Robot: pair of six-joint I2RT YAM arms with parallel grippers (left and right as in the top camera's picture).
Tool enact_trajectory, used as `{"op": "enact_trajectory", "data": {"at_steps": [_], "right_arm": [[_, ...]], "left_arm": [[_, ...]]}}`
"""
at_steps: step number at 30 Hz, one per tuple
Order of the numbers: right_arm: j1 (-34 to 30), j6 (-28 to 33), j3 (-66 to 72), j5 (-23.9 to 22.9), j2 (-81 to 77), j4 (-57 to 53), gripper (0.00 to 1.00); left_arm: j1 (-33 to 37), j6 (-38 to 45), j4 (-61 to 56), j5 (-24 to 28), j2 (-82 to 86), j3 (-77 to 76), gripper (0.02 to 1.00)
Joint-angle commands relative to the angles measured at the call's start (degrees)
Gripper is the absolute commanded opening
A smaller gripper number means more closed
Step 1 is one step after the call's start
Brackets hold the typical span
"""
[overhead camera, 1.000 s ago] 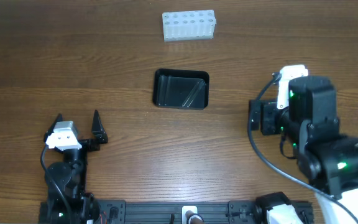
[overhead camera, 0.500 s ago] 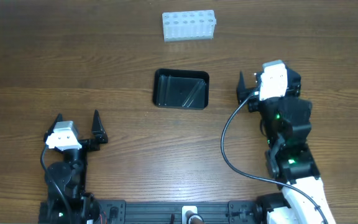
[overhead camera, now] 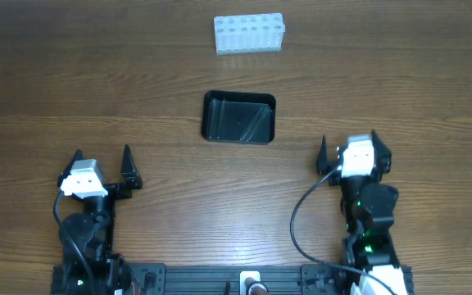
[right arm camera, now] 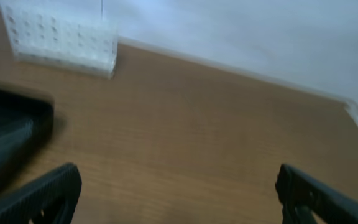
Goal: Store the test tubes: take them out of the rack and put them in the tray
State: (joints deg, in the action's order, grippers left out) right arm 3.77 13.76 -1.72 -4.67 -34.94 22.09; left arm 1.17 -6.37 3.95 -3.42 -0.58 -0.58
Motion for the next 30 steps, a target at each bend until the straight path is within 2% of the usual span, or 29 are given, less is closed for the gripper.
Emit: {"op": "enact_trajectory", "data": {"at_steps": [1, 6, 15, 28, 30], "right_arm": [[-0.5, -0.1, 1.4, 0.7, 8.5, -9.8, 0.991], [-0.5, 0.0, 1.4, 0.8, 19.7, -26.8, 0.993], [-1.0, 0.0, 1.4, 1.2, 35.0, -25.7, 0.993], [-1.2, -0.2, 1.4, 1.3, 34.7, -26.1, 0.993], [-1.2, -3.8, 1.4, 1.9, 34.7, -26.1, 0.991]], "left_arm": [[0.3, 1.0, 0.0, 0.2, 0.4, 0.2, 0.998], [0.3, 1.0, 0.0, 0.2, 0.4, 0.2, 0.996], [0.3, 1.0, 0.0, 0.2, 0.4, 0.2, 0.998], [0.3, 1.0, 0.0, 0.2, 0.4, 0.2, 0.998], [0.3, 1.0, 0.0, 0.2, 0.4, 0.2, 0.998]]}}
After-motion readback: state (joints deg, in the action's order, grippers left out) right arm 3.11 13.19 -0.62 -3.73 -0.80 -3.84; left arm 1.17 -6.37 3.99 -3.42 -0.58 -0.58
